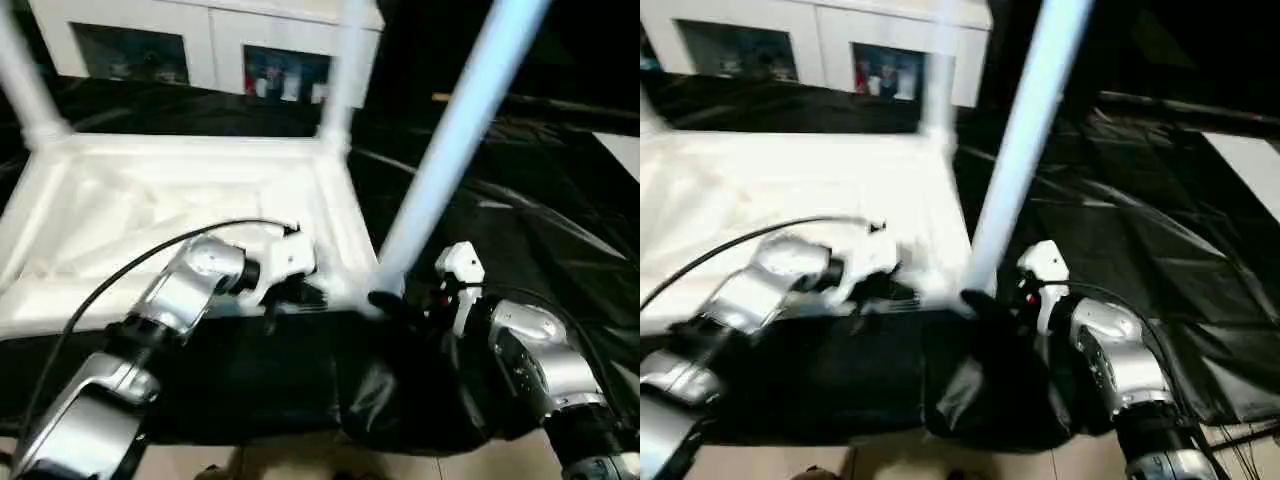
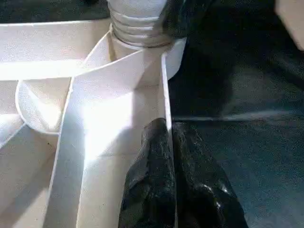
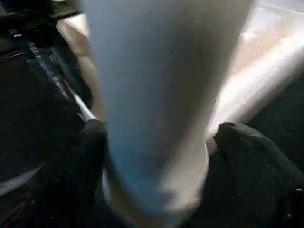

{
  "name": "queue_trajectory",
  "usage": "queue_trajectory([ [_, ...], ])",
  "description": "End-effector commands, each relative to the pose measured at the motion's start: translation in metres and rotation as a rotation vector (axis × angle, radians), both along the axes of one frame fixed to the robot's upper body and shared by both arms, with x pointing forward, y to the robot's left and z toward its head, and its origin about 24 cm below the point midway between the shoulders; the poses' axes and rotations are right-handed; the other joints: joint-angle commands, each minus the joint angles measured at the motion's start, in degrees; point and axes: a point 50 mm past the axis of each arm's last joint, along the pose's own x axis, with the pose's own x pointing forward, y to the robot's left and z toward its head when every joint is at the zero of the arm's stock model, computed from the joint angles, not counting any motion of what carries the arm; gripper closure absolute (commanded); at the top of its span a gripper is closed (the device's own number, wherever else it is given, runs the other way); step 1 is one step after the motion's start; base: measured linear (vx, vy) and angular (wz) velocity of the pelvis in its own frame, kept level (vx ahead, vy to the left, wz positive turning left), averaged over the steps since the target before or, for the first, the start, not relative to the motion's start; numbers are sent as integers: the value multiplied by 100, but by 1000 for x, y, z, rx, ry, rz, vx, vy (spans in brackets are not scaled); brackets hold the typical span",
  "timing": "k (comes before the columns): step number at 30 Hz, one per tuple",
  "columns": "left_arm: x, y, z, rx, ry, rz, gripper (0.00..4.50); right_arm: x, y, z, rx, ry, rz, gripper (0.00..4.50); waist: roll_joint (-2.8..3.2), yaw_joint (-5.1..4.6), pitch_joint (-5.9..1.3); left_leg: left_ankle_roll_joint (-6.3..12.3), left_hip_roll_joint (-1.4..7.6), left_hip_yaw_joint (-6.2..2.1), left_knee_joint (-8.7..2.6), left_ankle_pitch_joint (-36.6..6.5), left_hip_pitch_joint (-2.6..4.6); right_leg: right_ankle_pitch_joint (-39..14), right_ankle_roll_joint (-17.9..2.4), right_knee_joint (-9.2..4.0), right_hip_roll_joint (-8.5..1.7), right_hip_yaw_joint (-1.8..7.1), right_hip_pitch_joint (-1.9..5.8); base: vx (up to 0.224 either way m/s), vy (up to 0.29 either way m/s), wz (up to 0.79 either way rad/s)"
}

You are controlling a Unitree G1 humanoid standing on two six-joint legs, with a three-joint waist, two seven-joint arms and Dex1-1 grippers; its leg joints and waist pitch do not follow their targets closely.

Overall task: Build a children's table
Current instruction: Rotate leg to tighten

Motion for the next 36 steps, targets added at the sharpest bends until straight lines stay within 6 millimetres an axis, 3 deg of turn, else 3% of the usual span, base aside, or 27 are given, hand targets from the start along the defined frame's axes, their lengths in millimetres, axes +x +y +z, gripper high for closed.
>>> queue_trajectory([
  [1,-11,-7,-5,8,59,-102,450,-3,-6,-1,-30,17,17,58,39,-4,-332,320,208,-23,-413,-1208,30,-1502,-1137,-371,-353,331,297,0,0,0],
  [5,-11,-5,-4,5,53,-94,450,-6,-3,-5,-39,39,53,75,18,20,-325,274,193,-24,-412,-1186,21,-1575,-1084,-370,-355,330,310,0,0,0],
  [11,-12,-4,-3,-2,61,-95,450,-7,-4,-5,-46,51,60,146,11,22,-330,276,188,-23,-402,-1105,17,-1591,-1025,-371,-357,332,312,0,0,0],
  [19,-12,-5,-4,-14,65,-81,450,-8,-4,-9,-36,74,39,180,8,22,-337,303,182,-18,-389,-999,17,-1464,-1053,-354,-349,331,320,0,0,0],
  [22,-5,-12,-9,-41,50,22,450,2,-5,-19,-45,92,-129,180,27,17,-331,231,183,-25,-402,-1101,18,-1660,-1022,-372,-359,329,316,0,0,0],
  [24,1,-18,-12,-63,29,103,450,10,-2,-26,-35,109,-258,181,16,-48,-284,55,172,-55,-438,-1552,23,-2503,-821,-472,-368,303,275,0,0,0],
  [27,11,-37,-18,-93,4,245,450,24,9,-34,19,152,-476,181,5,-81,-297,-5,164,-82,-423,-1730,63,-3085,-601,-546,-411,306,262,0,0,0],
  [28,12,-39,-18,-95,3,255,450,25,10,-35,24,155,-490,181,17,-118,-287,-2,158,-73,-421,-1740,77,-3070,-614,-560,-394,313,223,0,0,0],
  [31,26,-61,-20,-112,-12,470,450,40,26,-35,51,175,-659,181,34,-151,-312,-16,144,-76,-407,-1690,63,-2952,-608,-543,-375,292,229,0,0,0],
  [35,30,-72,-20,-110,-30,539,450,49,35,-31,48,160,-717,181,23,-125,-320,124,118,-44,-388,-1630,59,-2725,-631,-549,-359,294,232,0,0,0],
  [36,30,-74,-20,-109,-32,539,450,51,39,-29,58,155,-711,181,56,-118,-336,134,118,-46,-387,-1627,68,-2719,-619,-547,-359,294,240,0,0,0],
])
